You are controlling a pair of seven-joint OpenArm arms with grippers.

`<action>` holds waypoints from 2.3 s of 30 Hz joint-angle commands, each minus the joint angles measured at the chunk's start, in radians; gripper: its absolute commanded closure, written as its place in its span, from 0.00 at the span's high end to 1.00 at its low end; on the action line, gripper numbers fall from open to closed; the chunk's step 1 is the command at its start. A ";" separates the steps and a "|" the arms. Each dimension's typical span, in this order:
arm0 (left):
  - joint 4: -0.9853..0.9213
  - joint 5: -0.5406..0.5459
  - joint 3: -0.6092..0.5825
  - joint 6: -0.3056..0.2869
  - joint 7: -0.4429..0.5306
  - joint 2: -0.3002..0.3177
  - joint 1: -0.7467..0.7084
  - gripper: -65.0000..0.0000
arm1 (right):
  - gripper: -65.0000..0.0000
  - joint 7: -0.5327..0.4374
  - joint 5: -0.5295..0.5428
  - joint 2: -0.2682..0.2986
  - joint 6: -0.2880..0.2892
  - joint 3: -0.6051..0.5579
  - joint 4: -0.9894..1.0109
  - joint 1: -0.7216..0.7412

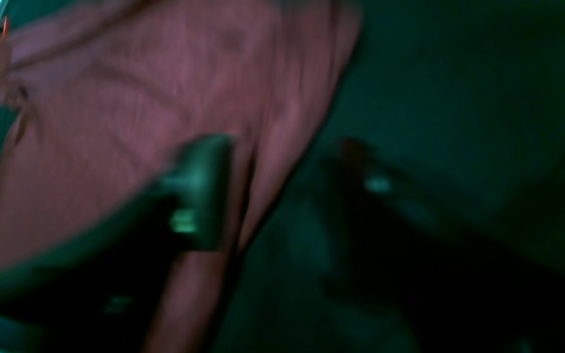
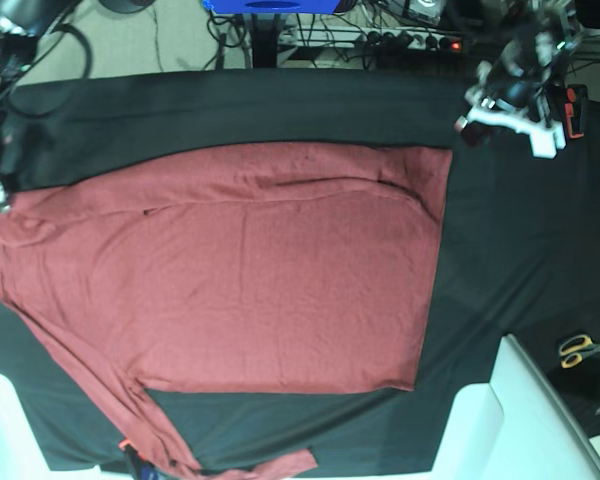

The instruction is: Fold the T-shirt properly

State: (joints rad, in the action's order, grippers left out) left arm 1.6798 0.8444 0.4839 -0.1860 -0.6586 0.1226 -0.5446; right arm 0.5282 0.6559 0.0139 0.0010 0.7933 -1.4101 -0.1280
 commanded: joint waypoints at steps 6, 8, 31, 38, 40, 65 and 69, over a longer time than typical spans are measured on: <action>-0.112 0.049 0.012 -0.086 0.015 0.005 0.004 0.50 | 0.74 0.017 0.198 0.074 0.224 0.073 0.133 0.018; -0.149 0.051 0.012 -0.088 0.018 -0.001 0.022 0.75 | 0.74 0.017 0.229 0.110 0.265 0.071 0.225 0.041; -0.381 0.045 0.012 -0.232 0.021 -0.065 0.195 0.88 | 0.68 -0.067 0.232 0.294 0.278 0.068 0.724 0.273; -0.383 0.043 0.012 -0.232 0.021 -0.065 0.211 0.88 | 0.64 -0.067 0.236 0.294 0.278 -0.004 0.724 0.273; -0.384 0.043 0.012 -0.232 0.021 -0.065 0.222 0.88 | 0.64 -0.067 0.236 0.294 0.278 -0.008 0.724 0.273; -0.490 0.043 0.008 -0.231 0.021 -0.065 0.288 0.00 | 0.02 -0.109 0.238 0.292 0.278 0.001 0.725 0.285; -0.484 0.043 0.012 -0.231 0.021 -0.041 0.288 0.00 | 0.01 -0.105 0.236 0.297 0.278 -0.001 0.724 0.285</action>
State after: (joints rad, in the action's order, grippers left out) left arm 1.1824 0.8833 0.4900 -0.4194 -0.6411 0.0654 -0.2550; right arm 0.4316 0.8829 0.2852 0.2661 0.7918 -0.6720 0.1406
